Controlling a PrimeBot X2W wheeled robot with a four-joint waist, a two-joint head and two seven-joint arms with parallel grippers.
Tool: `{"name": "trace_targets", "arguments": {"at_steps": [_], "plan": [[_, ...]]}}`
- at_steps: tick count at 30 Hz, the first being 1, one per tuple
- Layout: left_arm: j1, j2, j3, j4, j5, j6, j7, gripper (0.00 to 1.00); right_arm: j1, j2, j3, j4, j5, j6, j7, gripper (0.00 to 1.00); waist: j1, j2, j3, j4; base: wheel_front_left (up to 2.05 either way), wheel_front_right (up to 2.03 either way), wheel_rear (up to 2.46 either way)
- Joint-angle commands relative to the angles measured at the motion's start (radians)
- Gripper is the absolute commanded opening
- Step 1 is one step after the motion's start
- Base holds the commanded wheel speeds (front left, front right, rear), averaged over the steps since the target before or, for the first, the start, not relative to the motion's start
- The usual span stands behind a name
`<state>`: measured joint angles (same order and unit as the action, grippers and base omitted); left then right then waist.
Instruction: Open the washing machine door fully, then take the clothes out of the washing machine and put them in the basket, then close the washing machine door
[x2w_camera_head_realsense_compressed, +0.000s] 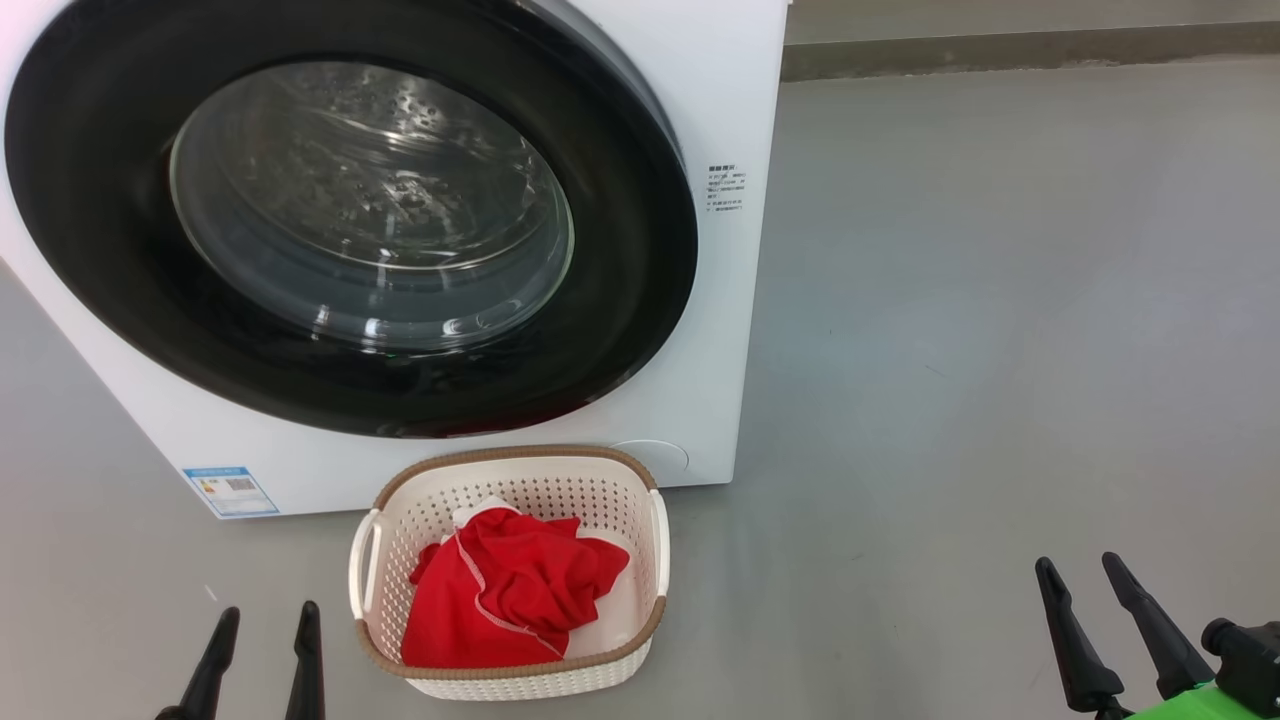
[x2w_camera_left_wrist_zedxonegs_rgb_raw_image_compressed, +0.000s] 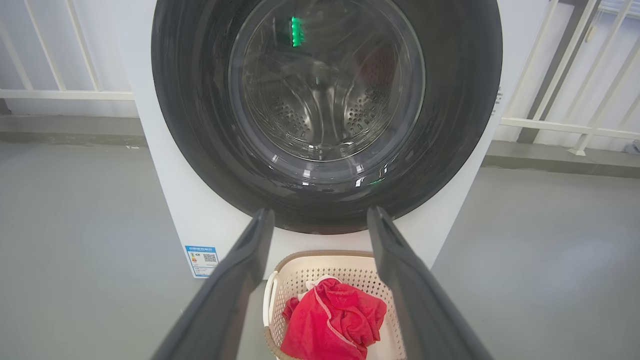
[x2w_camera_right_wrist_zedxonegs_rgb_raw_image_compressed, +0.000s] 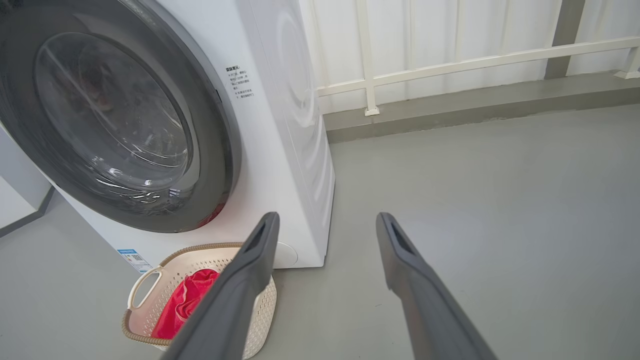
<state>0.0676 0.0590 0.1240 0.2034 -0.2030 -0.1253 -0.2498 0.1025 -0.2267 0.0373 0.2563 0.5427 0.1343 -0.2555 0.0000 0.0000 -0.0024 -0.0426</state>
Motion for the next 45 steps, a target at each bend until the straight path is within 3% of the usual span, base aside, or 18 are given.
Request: {"name": "trace_targets", "arguments": {"at_steps": [1,20,21,26,33,37,45], "plan": [[-0.005,0.021,0.029,-0.019,0.005,-0.005,-0.012,1.0,0.0,-0.021,0.01,-0.026,-0.01,-0.004,-0.006,1.0,0.0,0.0,0.0,0.0,0.0,0.0,0.0],[-0.009,0.035,0.009,-0.027,-0.017,-0.005,-0.012,1.0,-0.004,-0.014,0.009,-0.031,-0.014,-0.004,-0.006,1.0,0.0,0.0,0.006,0.003,0.0,0.0,0.0],[0.0,0.016,-0.022,-0.001,-0.012,0.0,0.0,0.0,0.0,0.009,-0.005,-0.005,-0.005,0.0,0.0,0.0,0.0,0.0,0.006,0.003,0.0,0.0,0.0],[-0.001,-0.011,-0.028,0.062,-0.014,0.001,0.005,0.0,0.0,0.049,0.012,0.055,-0.003,0.0,0.001,0.0,0.0,0.0,0.006,0.003,0.0,0.0,0.0],[-0.01,-0.011,-0.025,0.061,-0.092,0.001,0.027,0.0,-0.01,0.055,0.004,0.05,0.058,0.0,0.021,0.0,0.0022,0.0,0.003,0.006,0.0,0.0,0.0],[-0.016,-0.011,-0.025,0.06,-0.137,0.001,0.038,0.0,-0.017,0.059,0.0,0.049,0.093,0.0,0.032,0.0,0.0002,0.0,0.005,0.007,0.0,0.0,0.0],[-0.026,-0.011,-0.025,0.059,-0.215,0.0,0.057,0.0,-0.03,0.066,-0.009,0.045,0.154,0.0,0.052,0.0,0.0,0.0,0.006,0.009,0.0,0.0,0.0]]}}
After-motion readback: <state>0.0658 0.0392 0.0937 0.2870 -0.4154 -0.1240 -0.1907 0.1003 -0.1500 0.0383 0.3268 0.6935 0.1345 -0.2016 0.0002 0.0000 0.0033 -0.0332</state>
